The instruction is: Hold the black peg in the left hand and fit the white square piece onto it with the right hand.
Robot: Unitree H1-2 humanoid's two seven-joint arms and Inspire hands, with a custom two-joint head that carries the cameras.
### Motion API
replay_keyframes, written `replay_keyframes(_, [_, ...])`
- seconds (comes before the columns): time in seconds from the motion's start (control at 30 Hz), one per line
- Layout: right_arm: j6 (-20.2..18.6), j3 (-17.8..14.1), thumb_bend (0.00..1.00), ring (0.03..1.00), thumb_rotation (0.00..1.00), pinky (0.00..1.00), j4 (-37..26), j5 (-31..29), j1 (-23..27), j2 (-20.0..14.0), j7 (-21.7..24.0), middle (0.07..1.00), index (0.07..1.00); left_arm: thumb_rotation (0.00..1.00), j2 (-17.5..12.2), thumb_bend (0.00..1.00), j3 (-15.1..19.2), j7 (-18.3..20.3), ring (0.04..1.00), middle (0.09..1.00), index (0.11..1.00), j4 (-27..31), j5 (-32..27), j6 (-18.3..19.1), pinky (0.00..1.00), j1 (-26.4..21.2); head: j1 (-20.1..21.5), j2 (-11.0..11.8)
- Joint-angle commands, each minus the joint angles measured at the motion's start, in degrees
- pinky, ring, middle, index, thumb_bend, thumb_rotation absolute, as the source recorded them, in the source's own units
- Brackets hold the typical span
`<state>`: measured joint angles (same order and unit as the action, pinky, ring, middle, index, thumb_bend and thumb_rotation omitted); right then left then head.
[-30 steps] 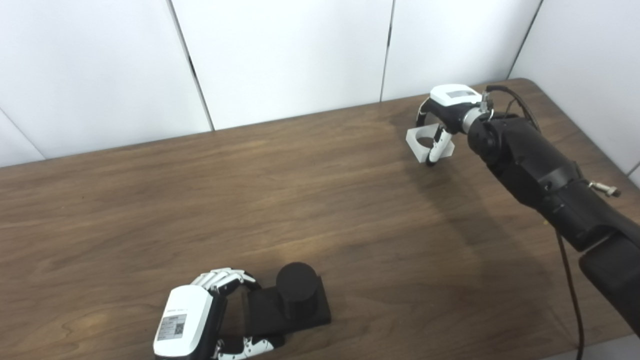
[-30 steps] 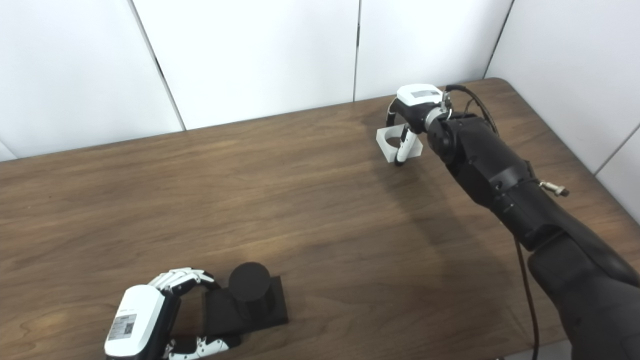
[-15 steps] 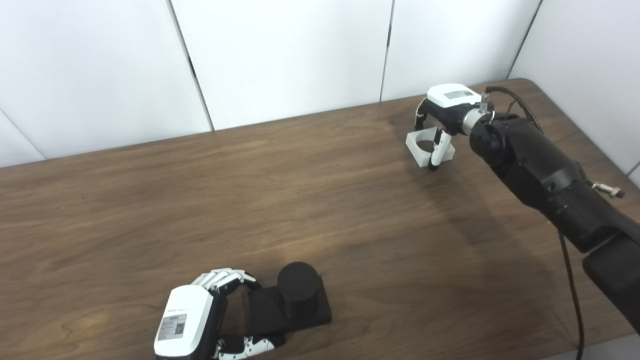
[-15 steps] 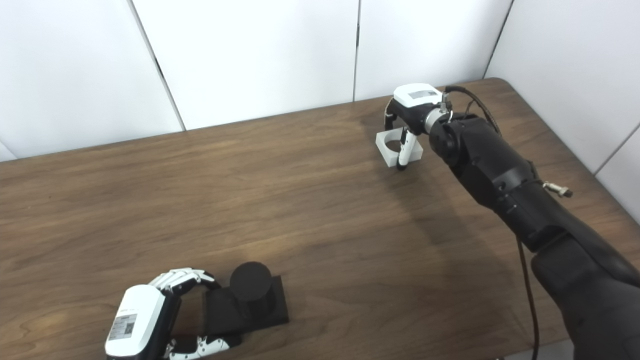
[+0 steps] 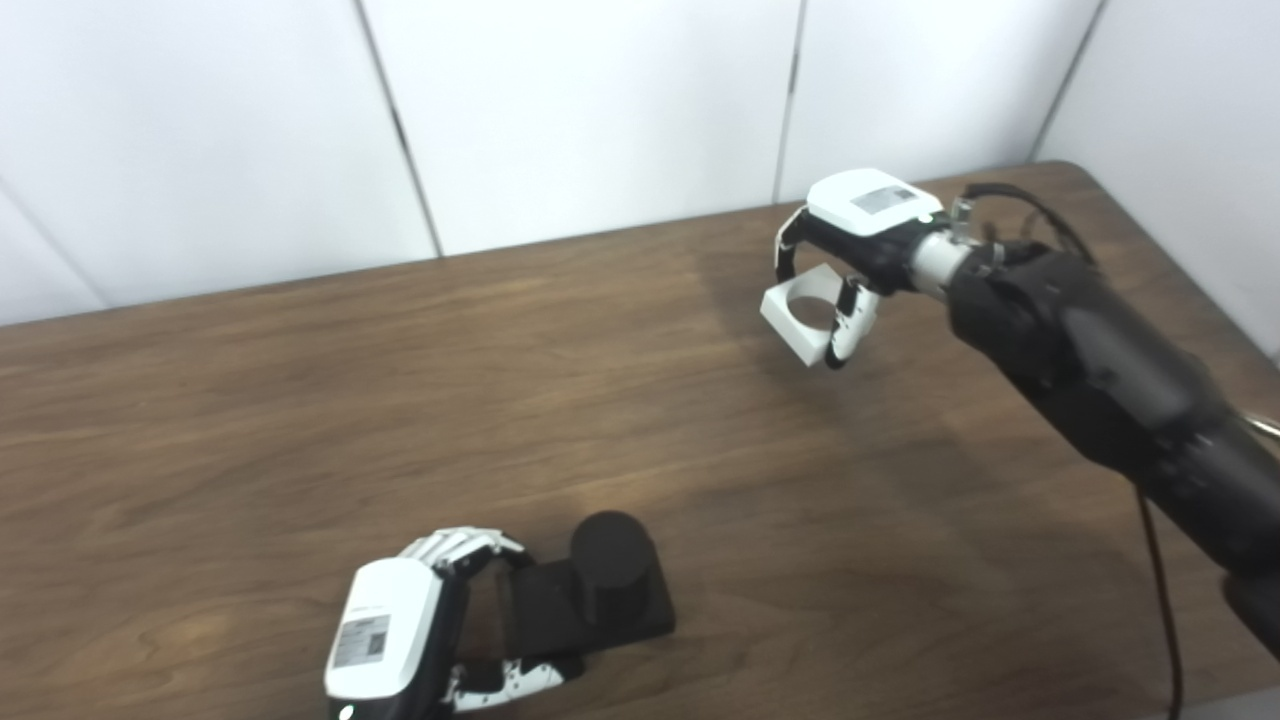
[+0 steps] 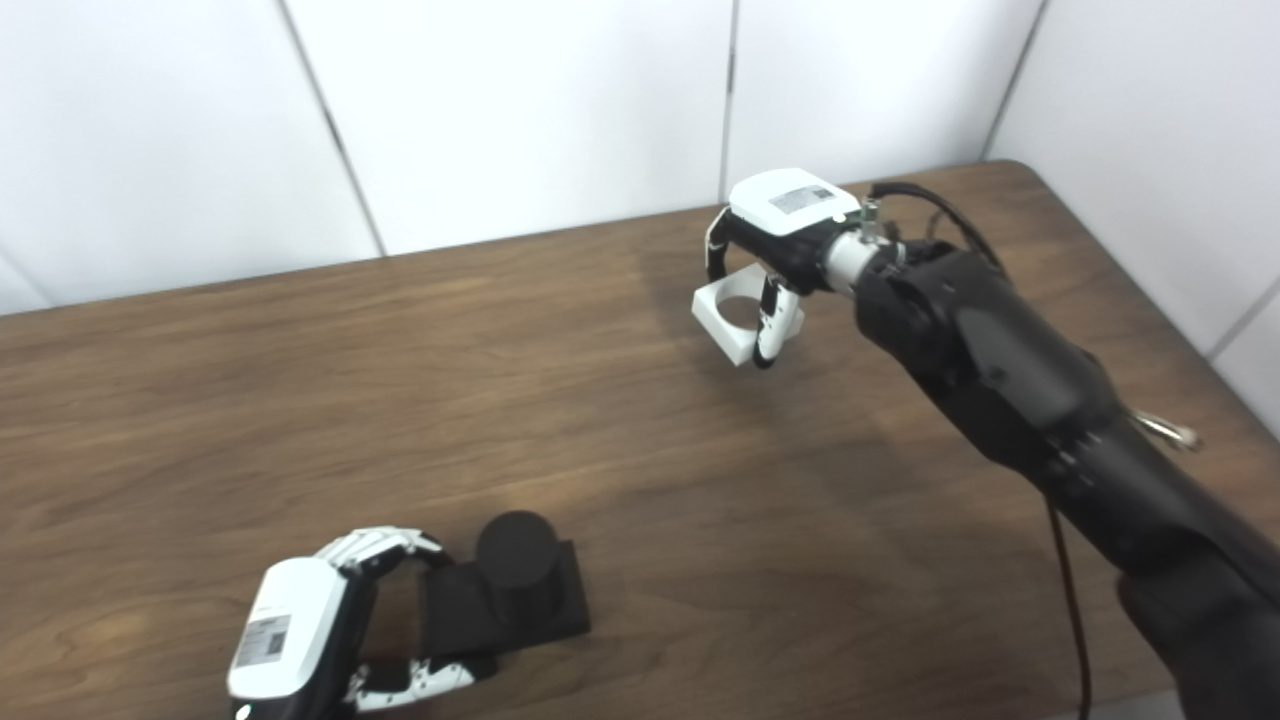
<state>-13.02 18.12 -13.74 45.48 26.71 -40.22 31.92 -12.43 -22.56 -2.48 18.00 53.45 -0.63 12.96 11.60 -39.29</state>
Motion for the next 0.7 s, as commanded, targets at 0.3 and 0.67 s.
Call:
replay_keyframes(0.3, [-3.22, -0.1, 0.52, 0.835, 0.13, 0.83, -26.5, -1.26, -1.12, 5.41, 15.48, 0.749, 0.483, 0.05, 2.25, 0.52, -3.08, 5.24, 0.738, 0.687, 0.485, 0.64, 2.93, 2.85, 0.71, 0.77, -3.08, -1.69])
replay_keyframes(0.67, [-2.63, 3.14, 0.52, 0.848, 0.13, 0.96, -33.0, 0.76, -1.2, 14.22, 25.32, 0.758, 0.482, 0.05, 2.88, 0.52, -3.43, 4.96, 0.738, 0.685, 0.485, 0.56, 3.36, 3.0, 0.71, 0.45, -3.83, -2.67])
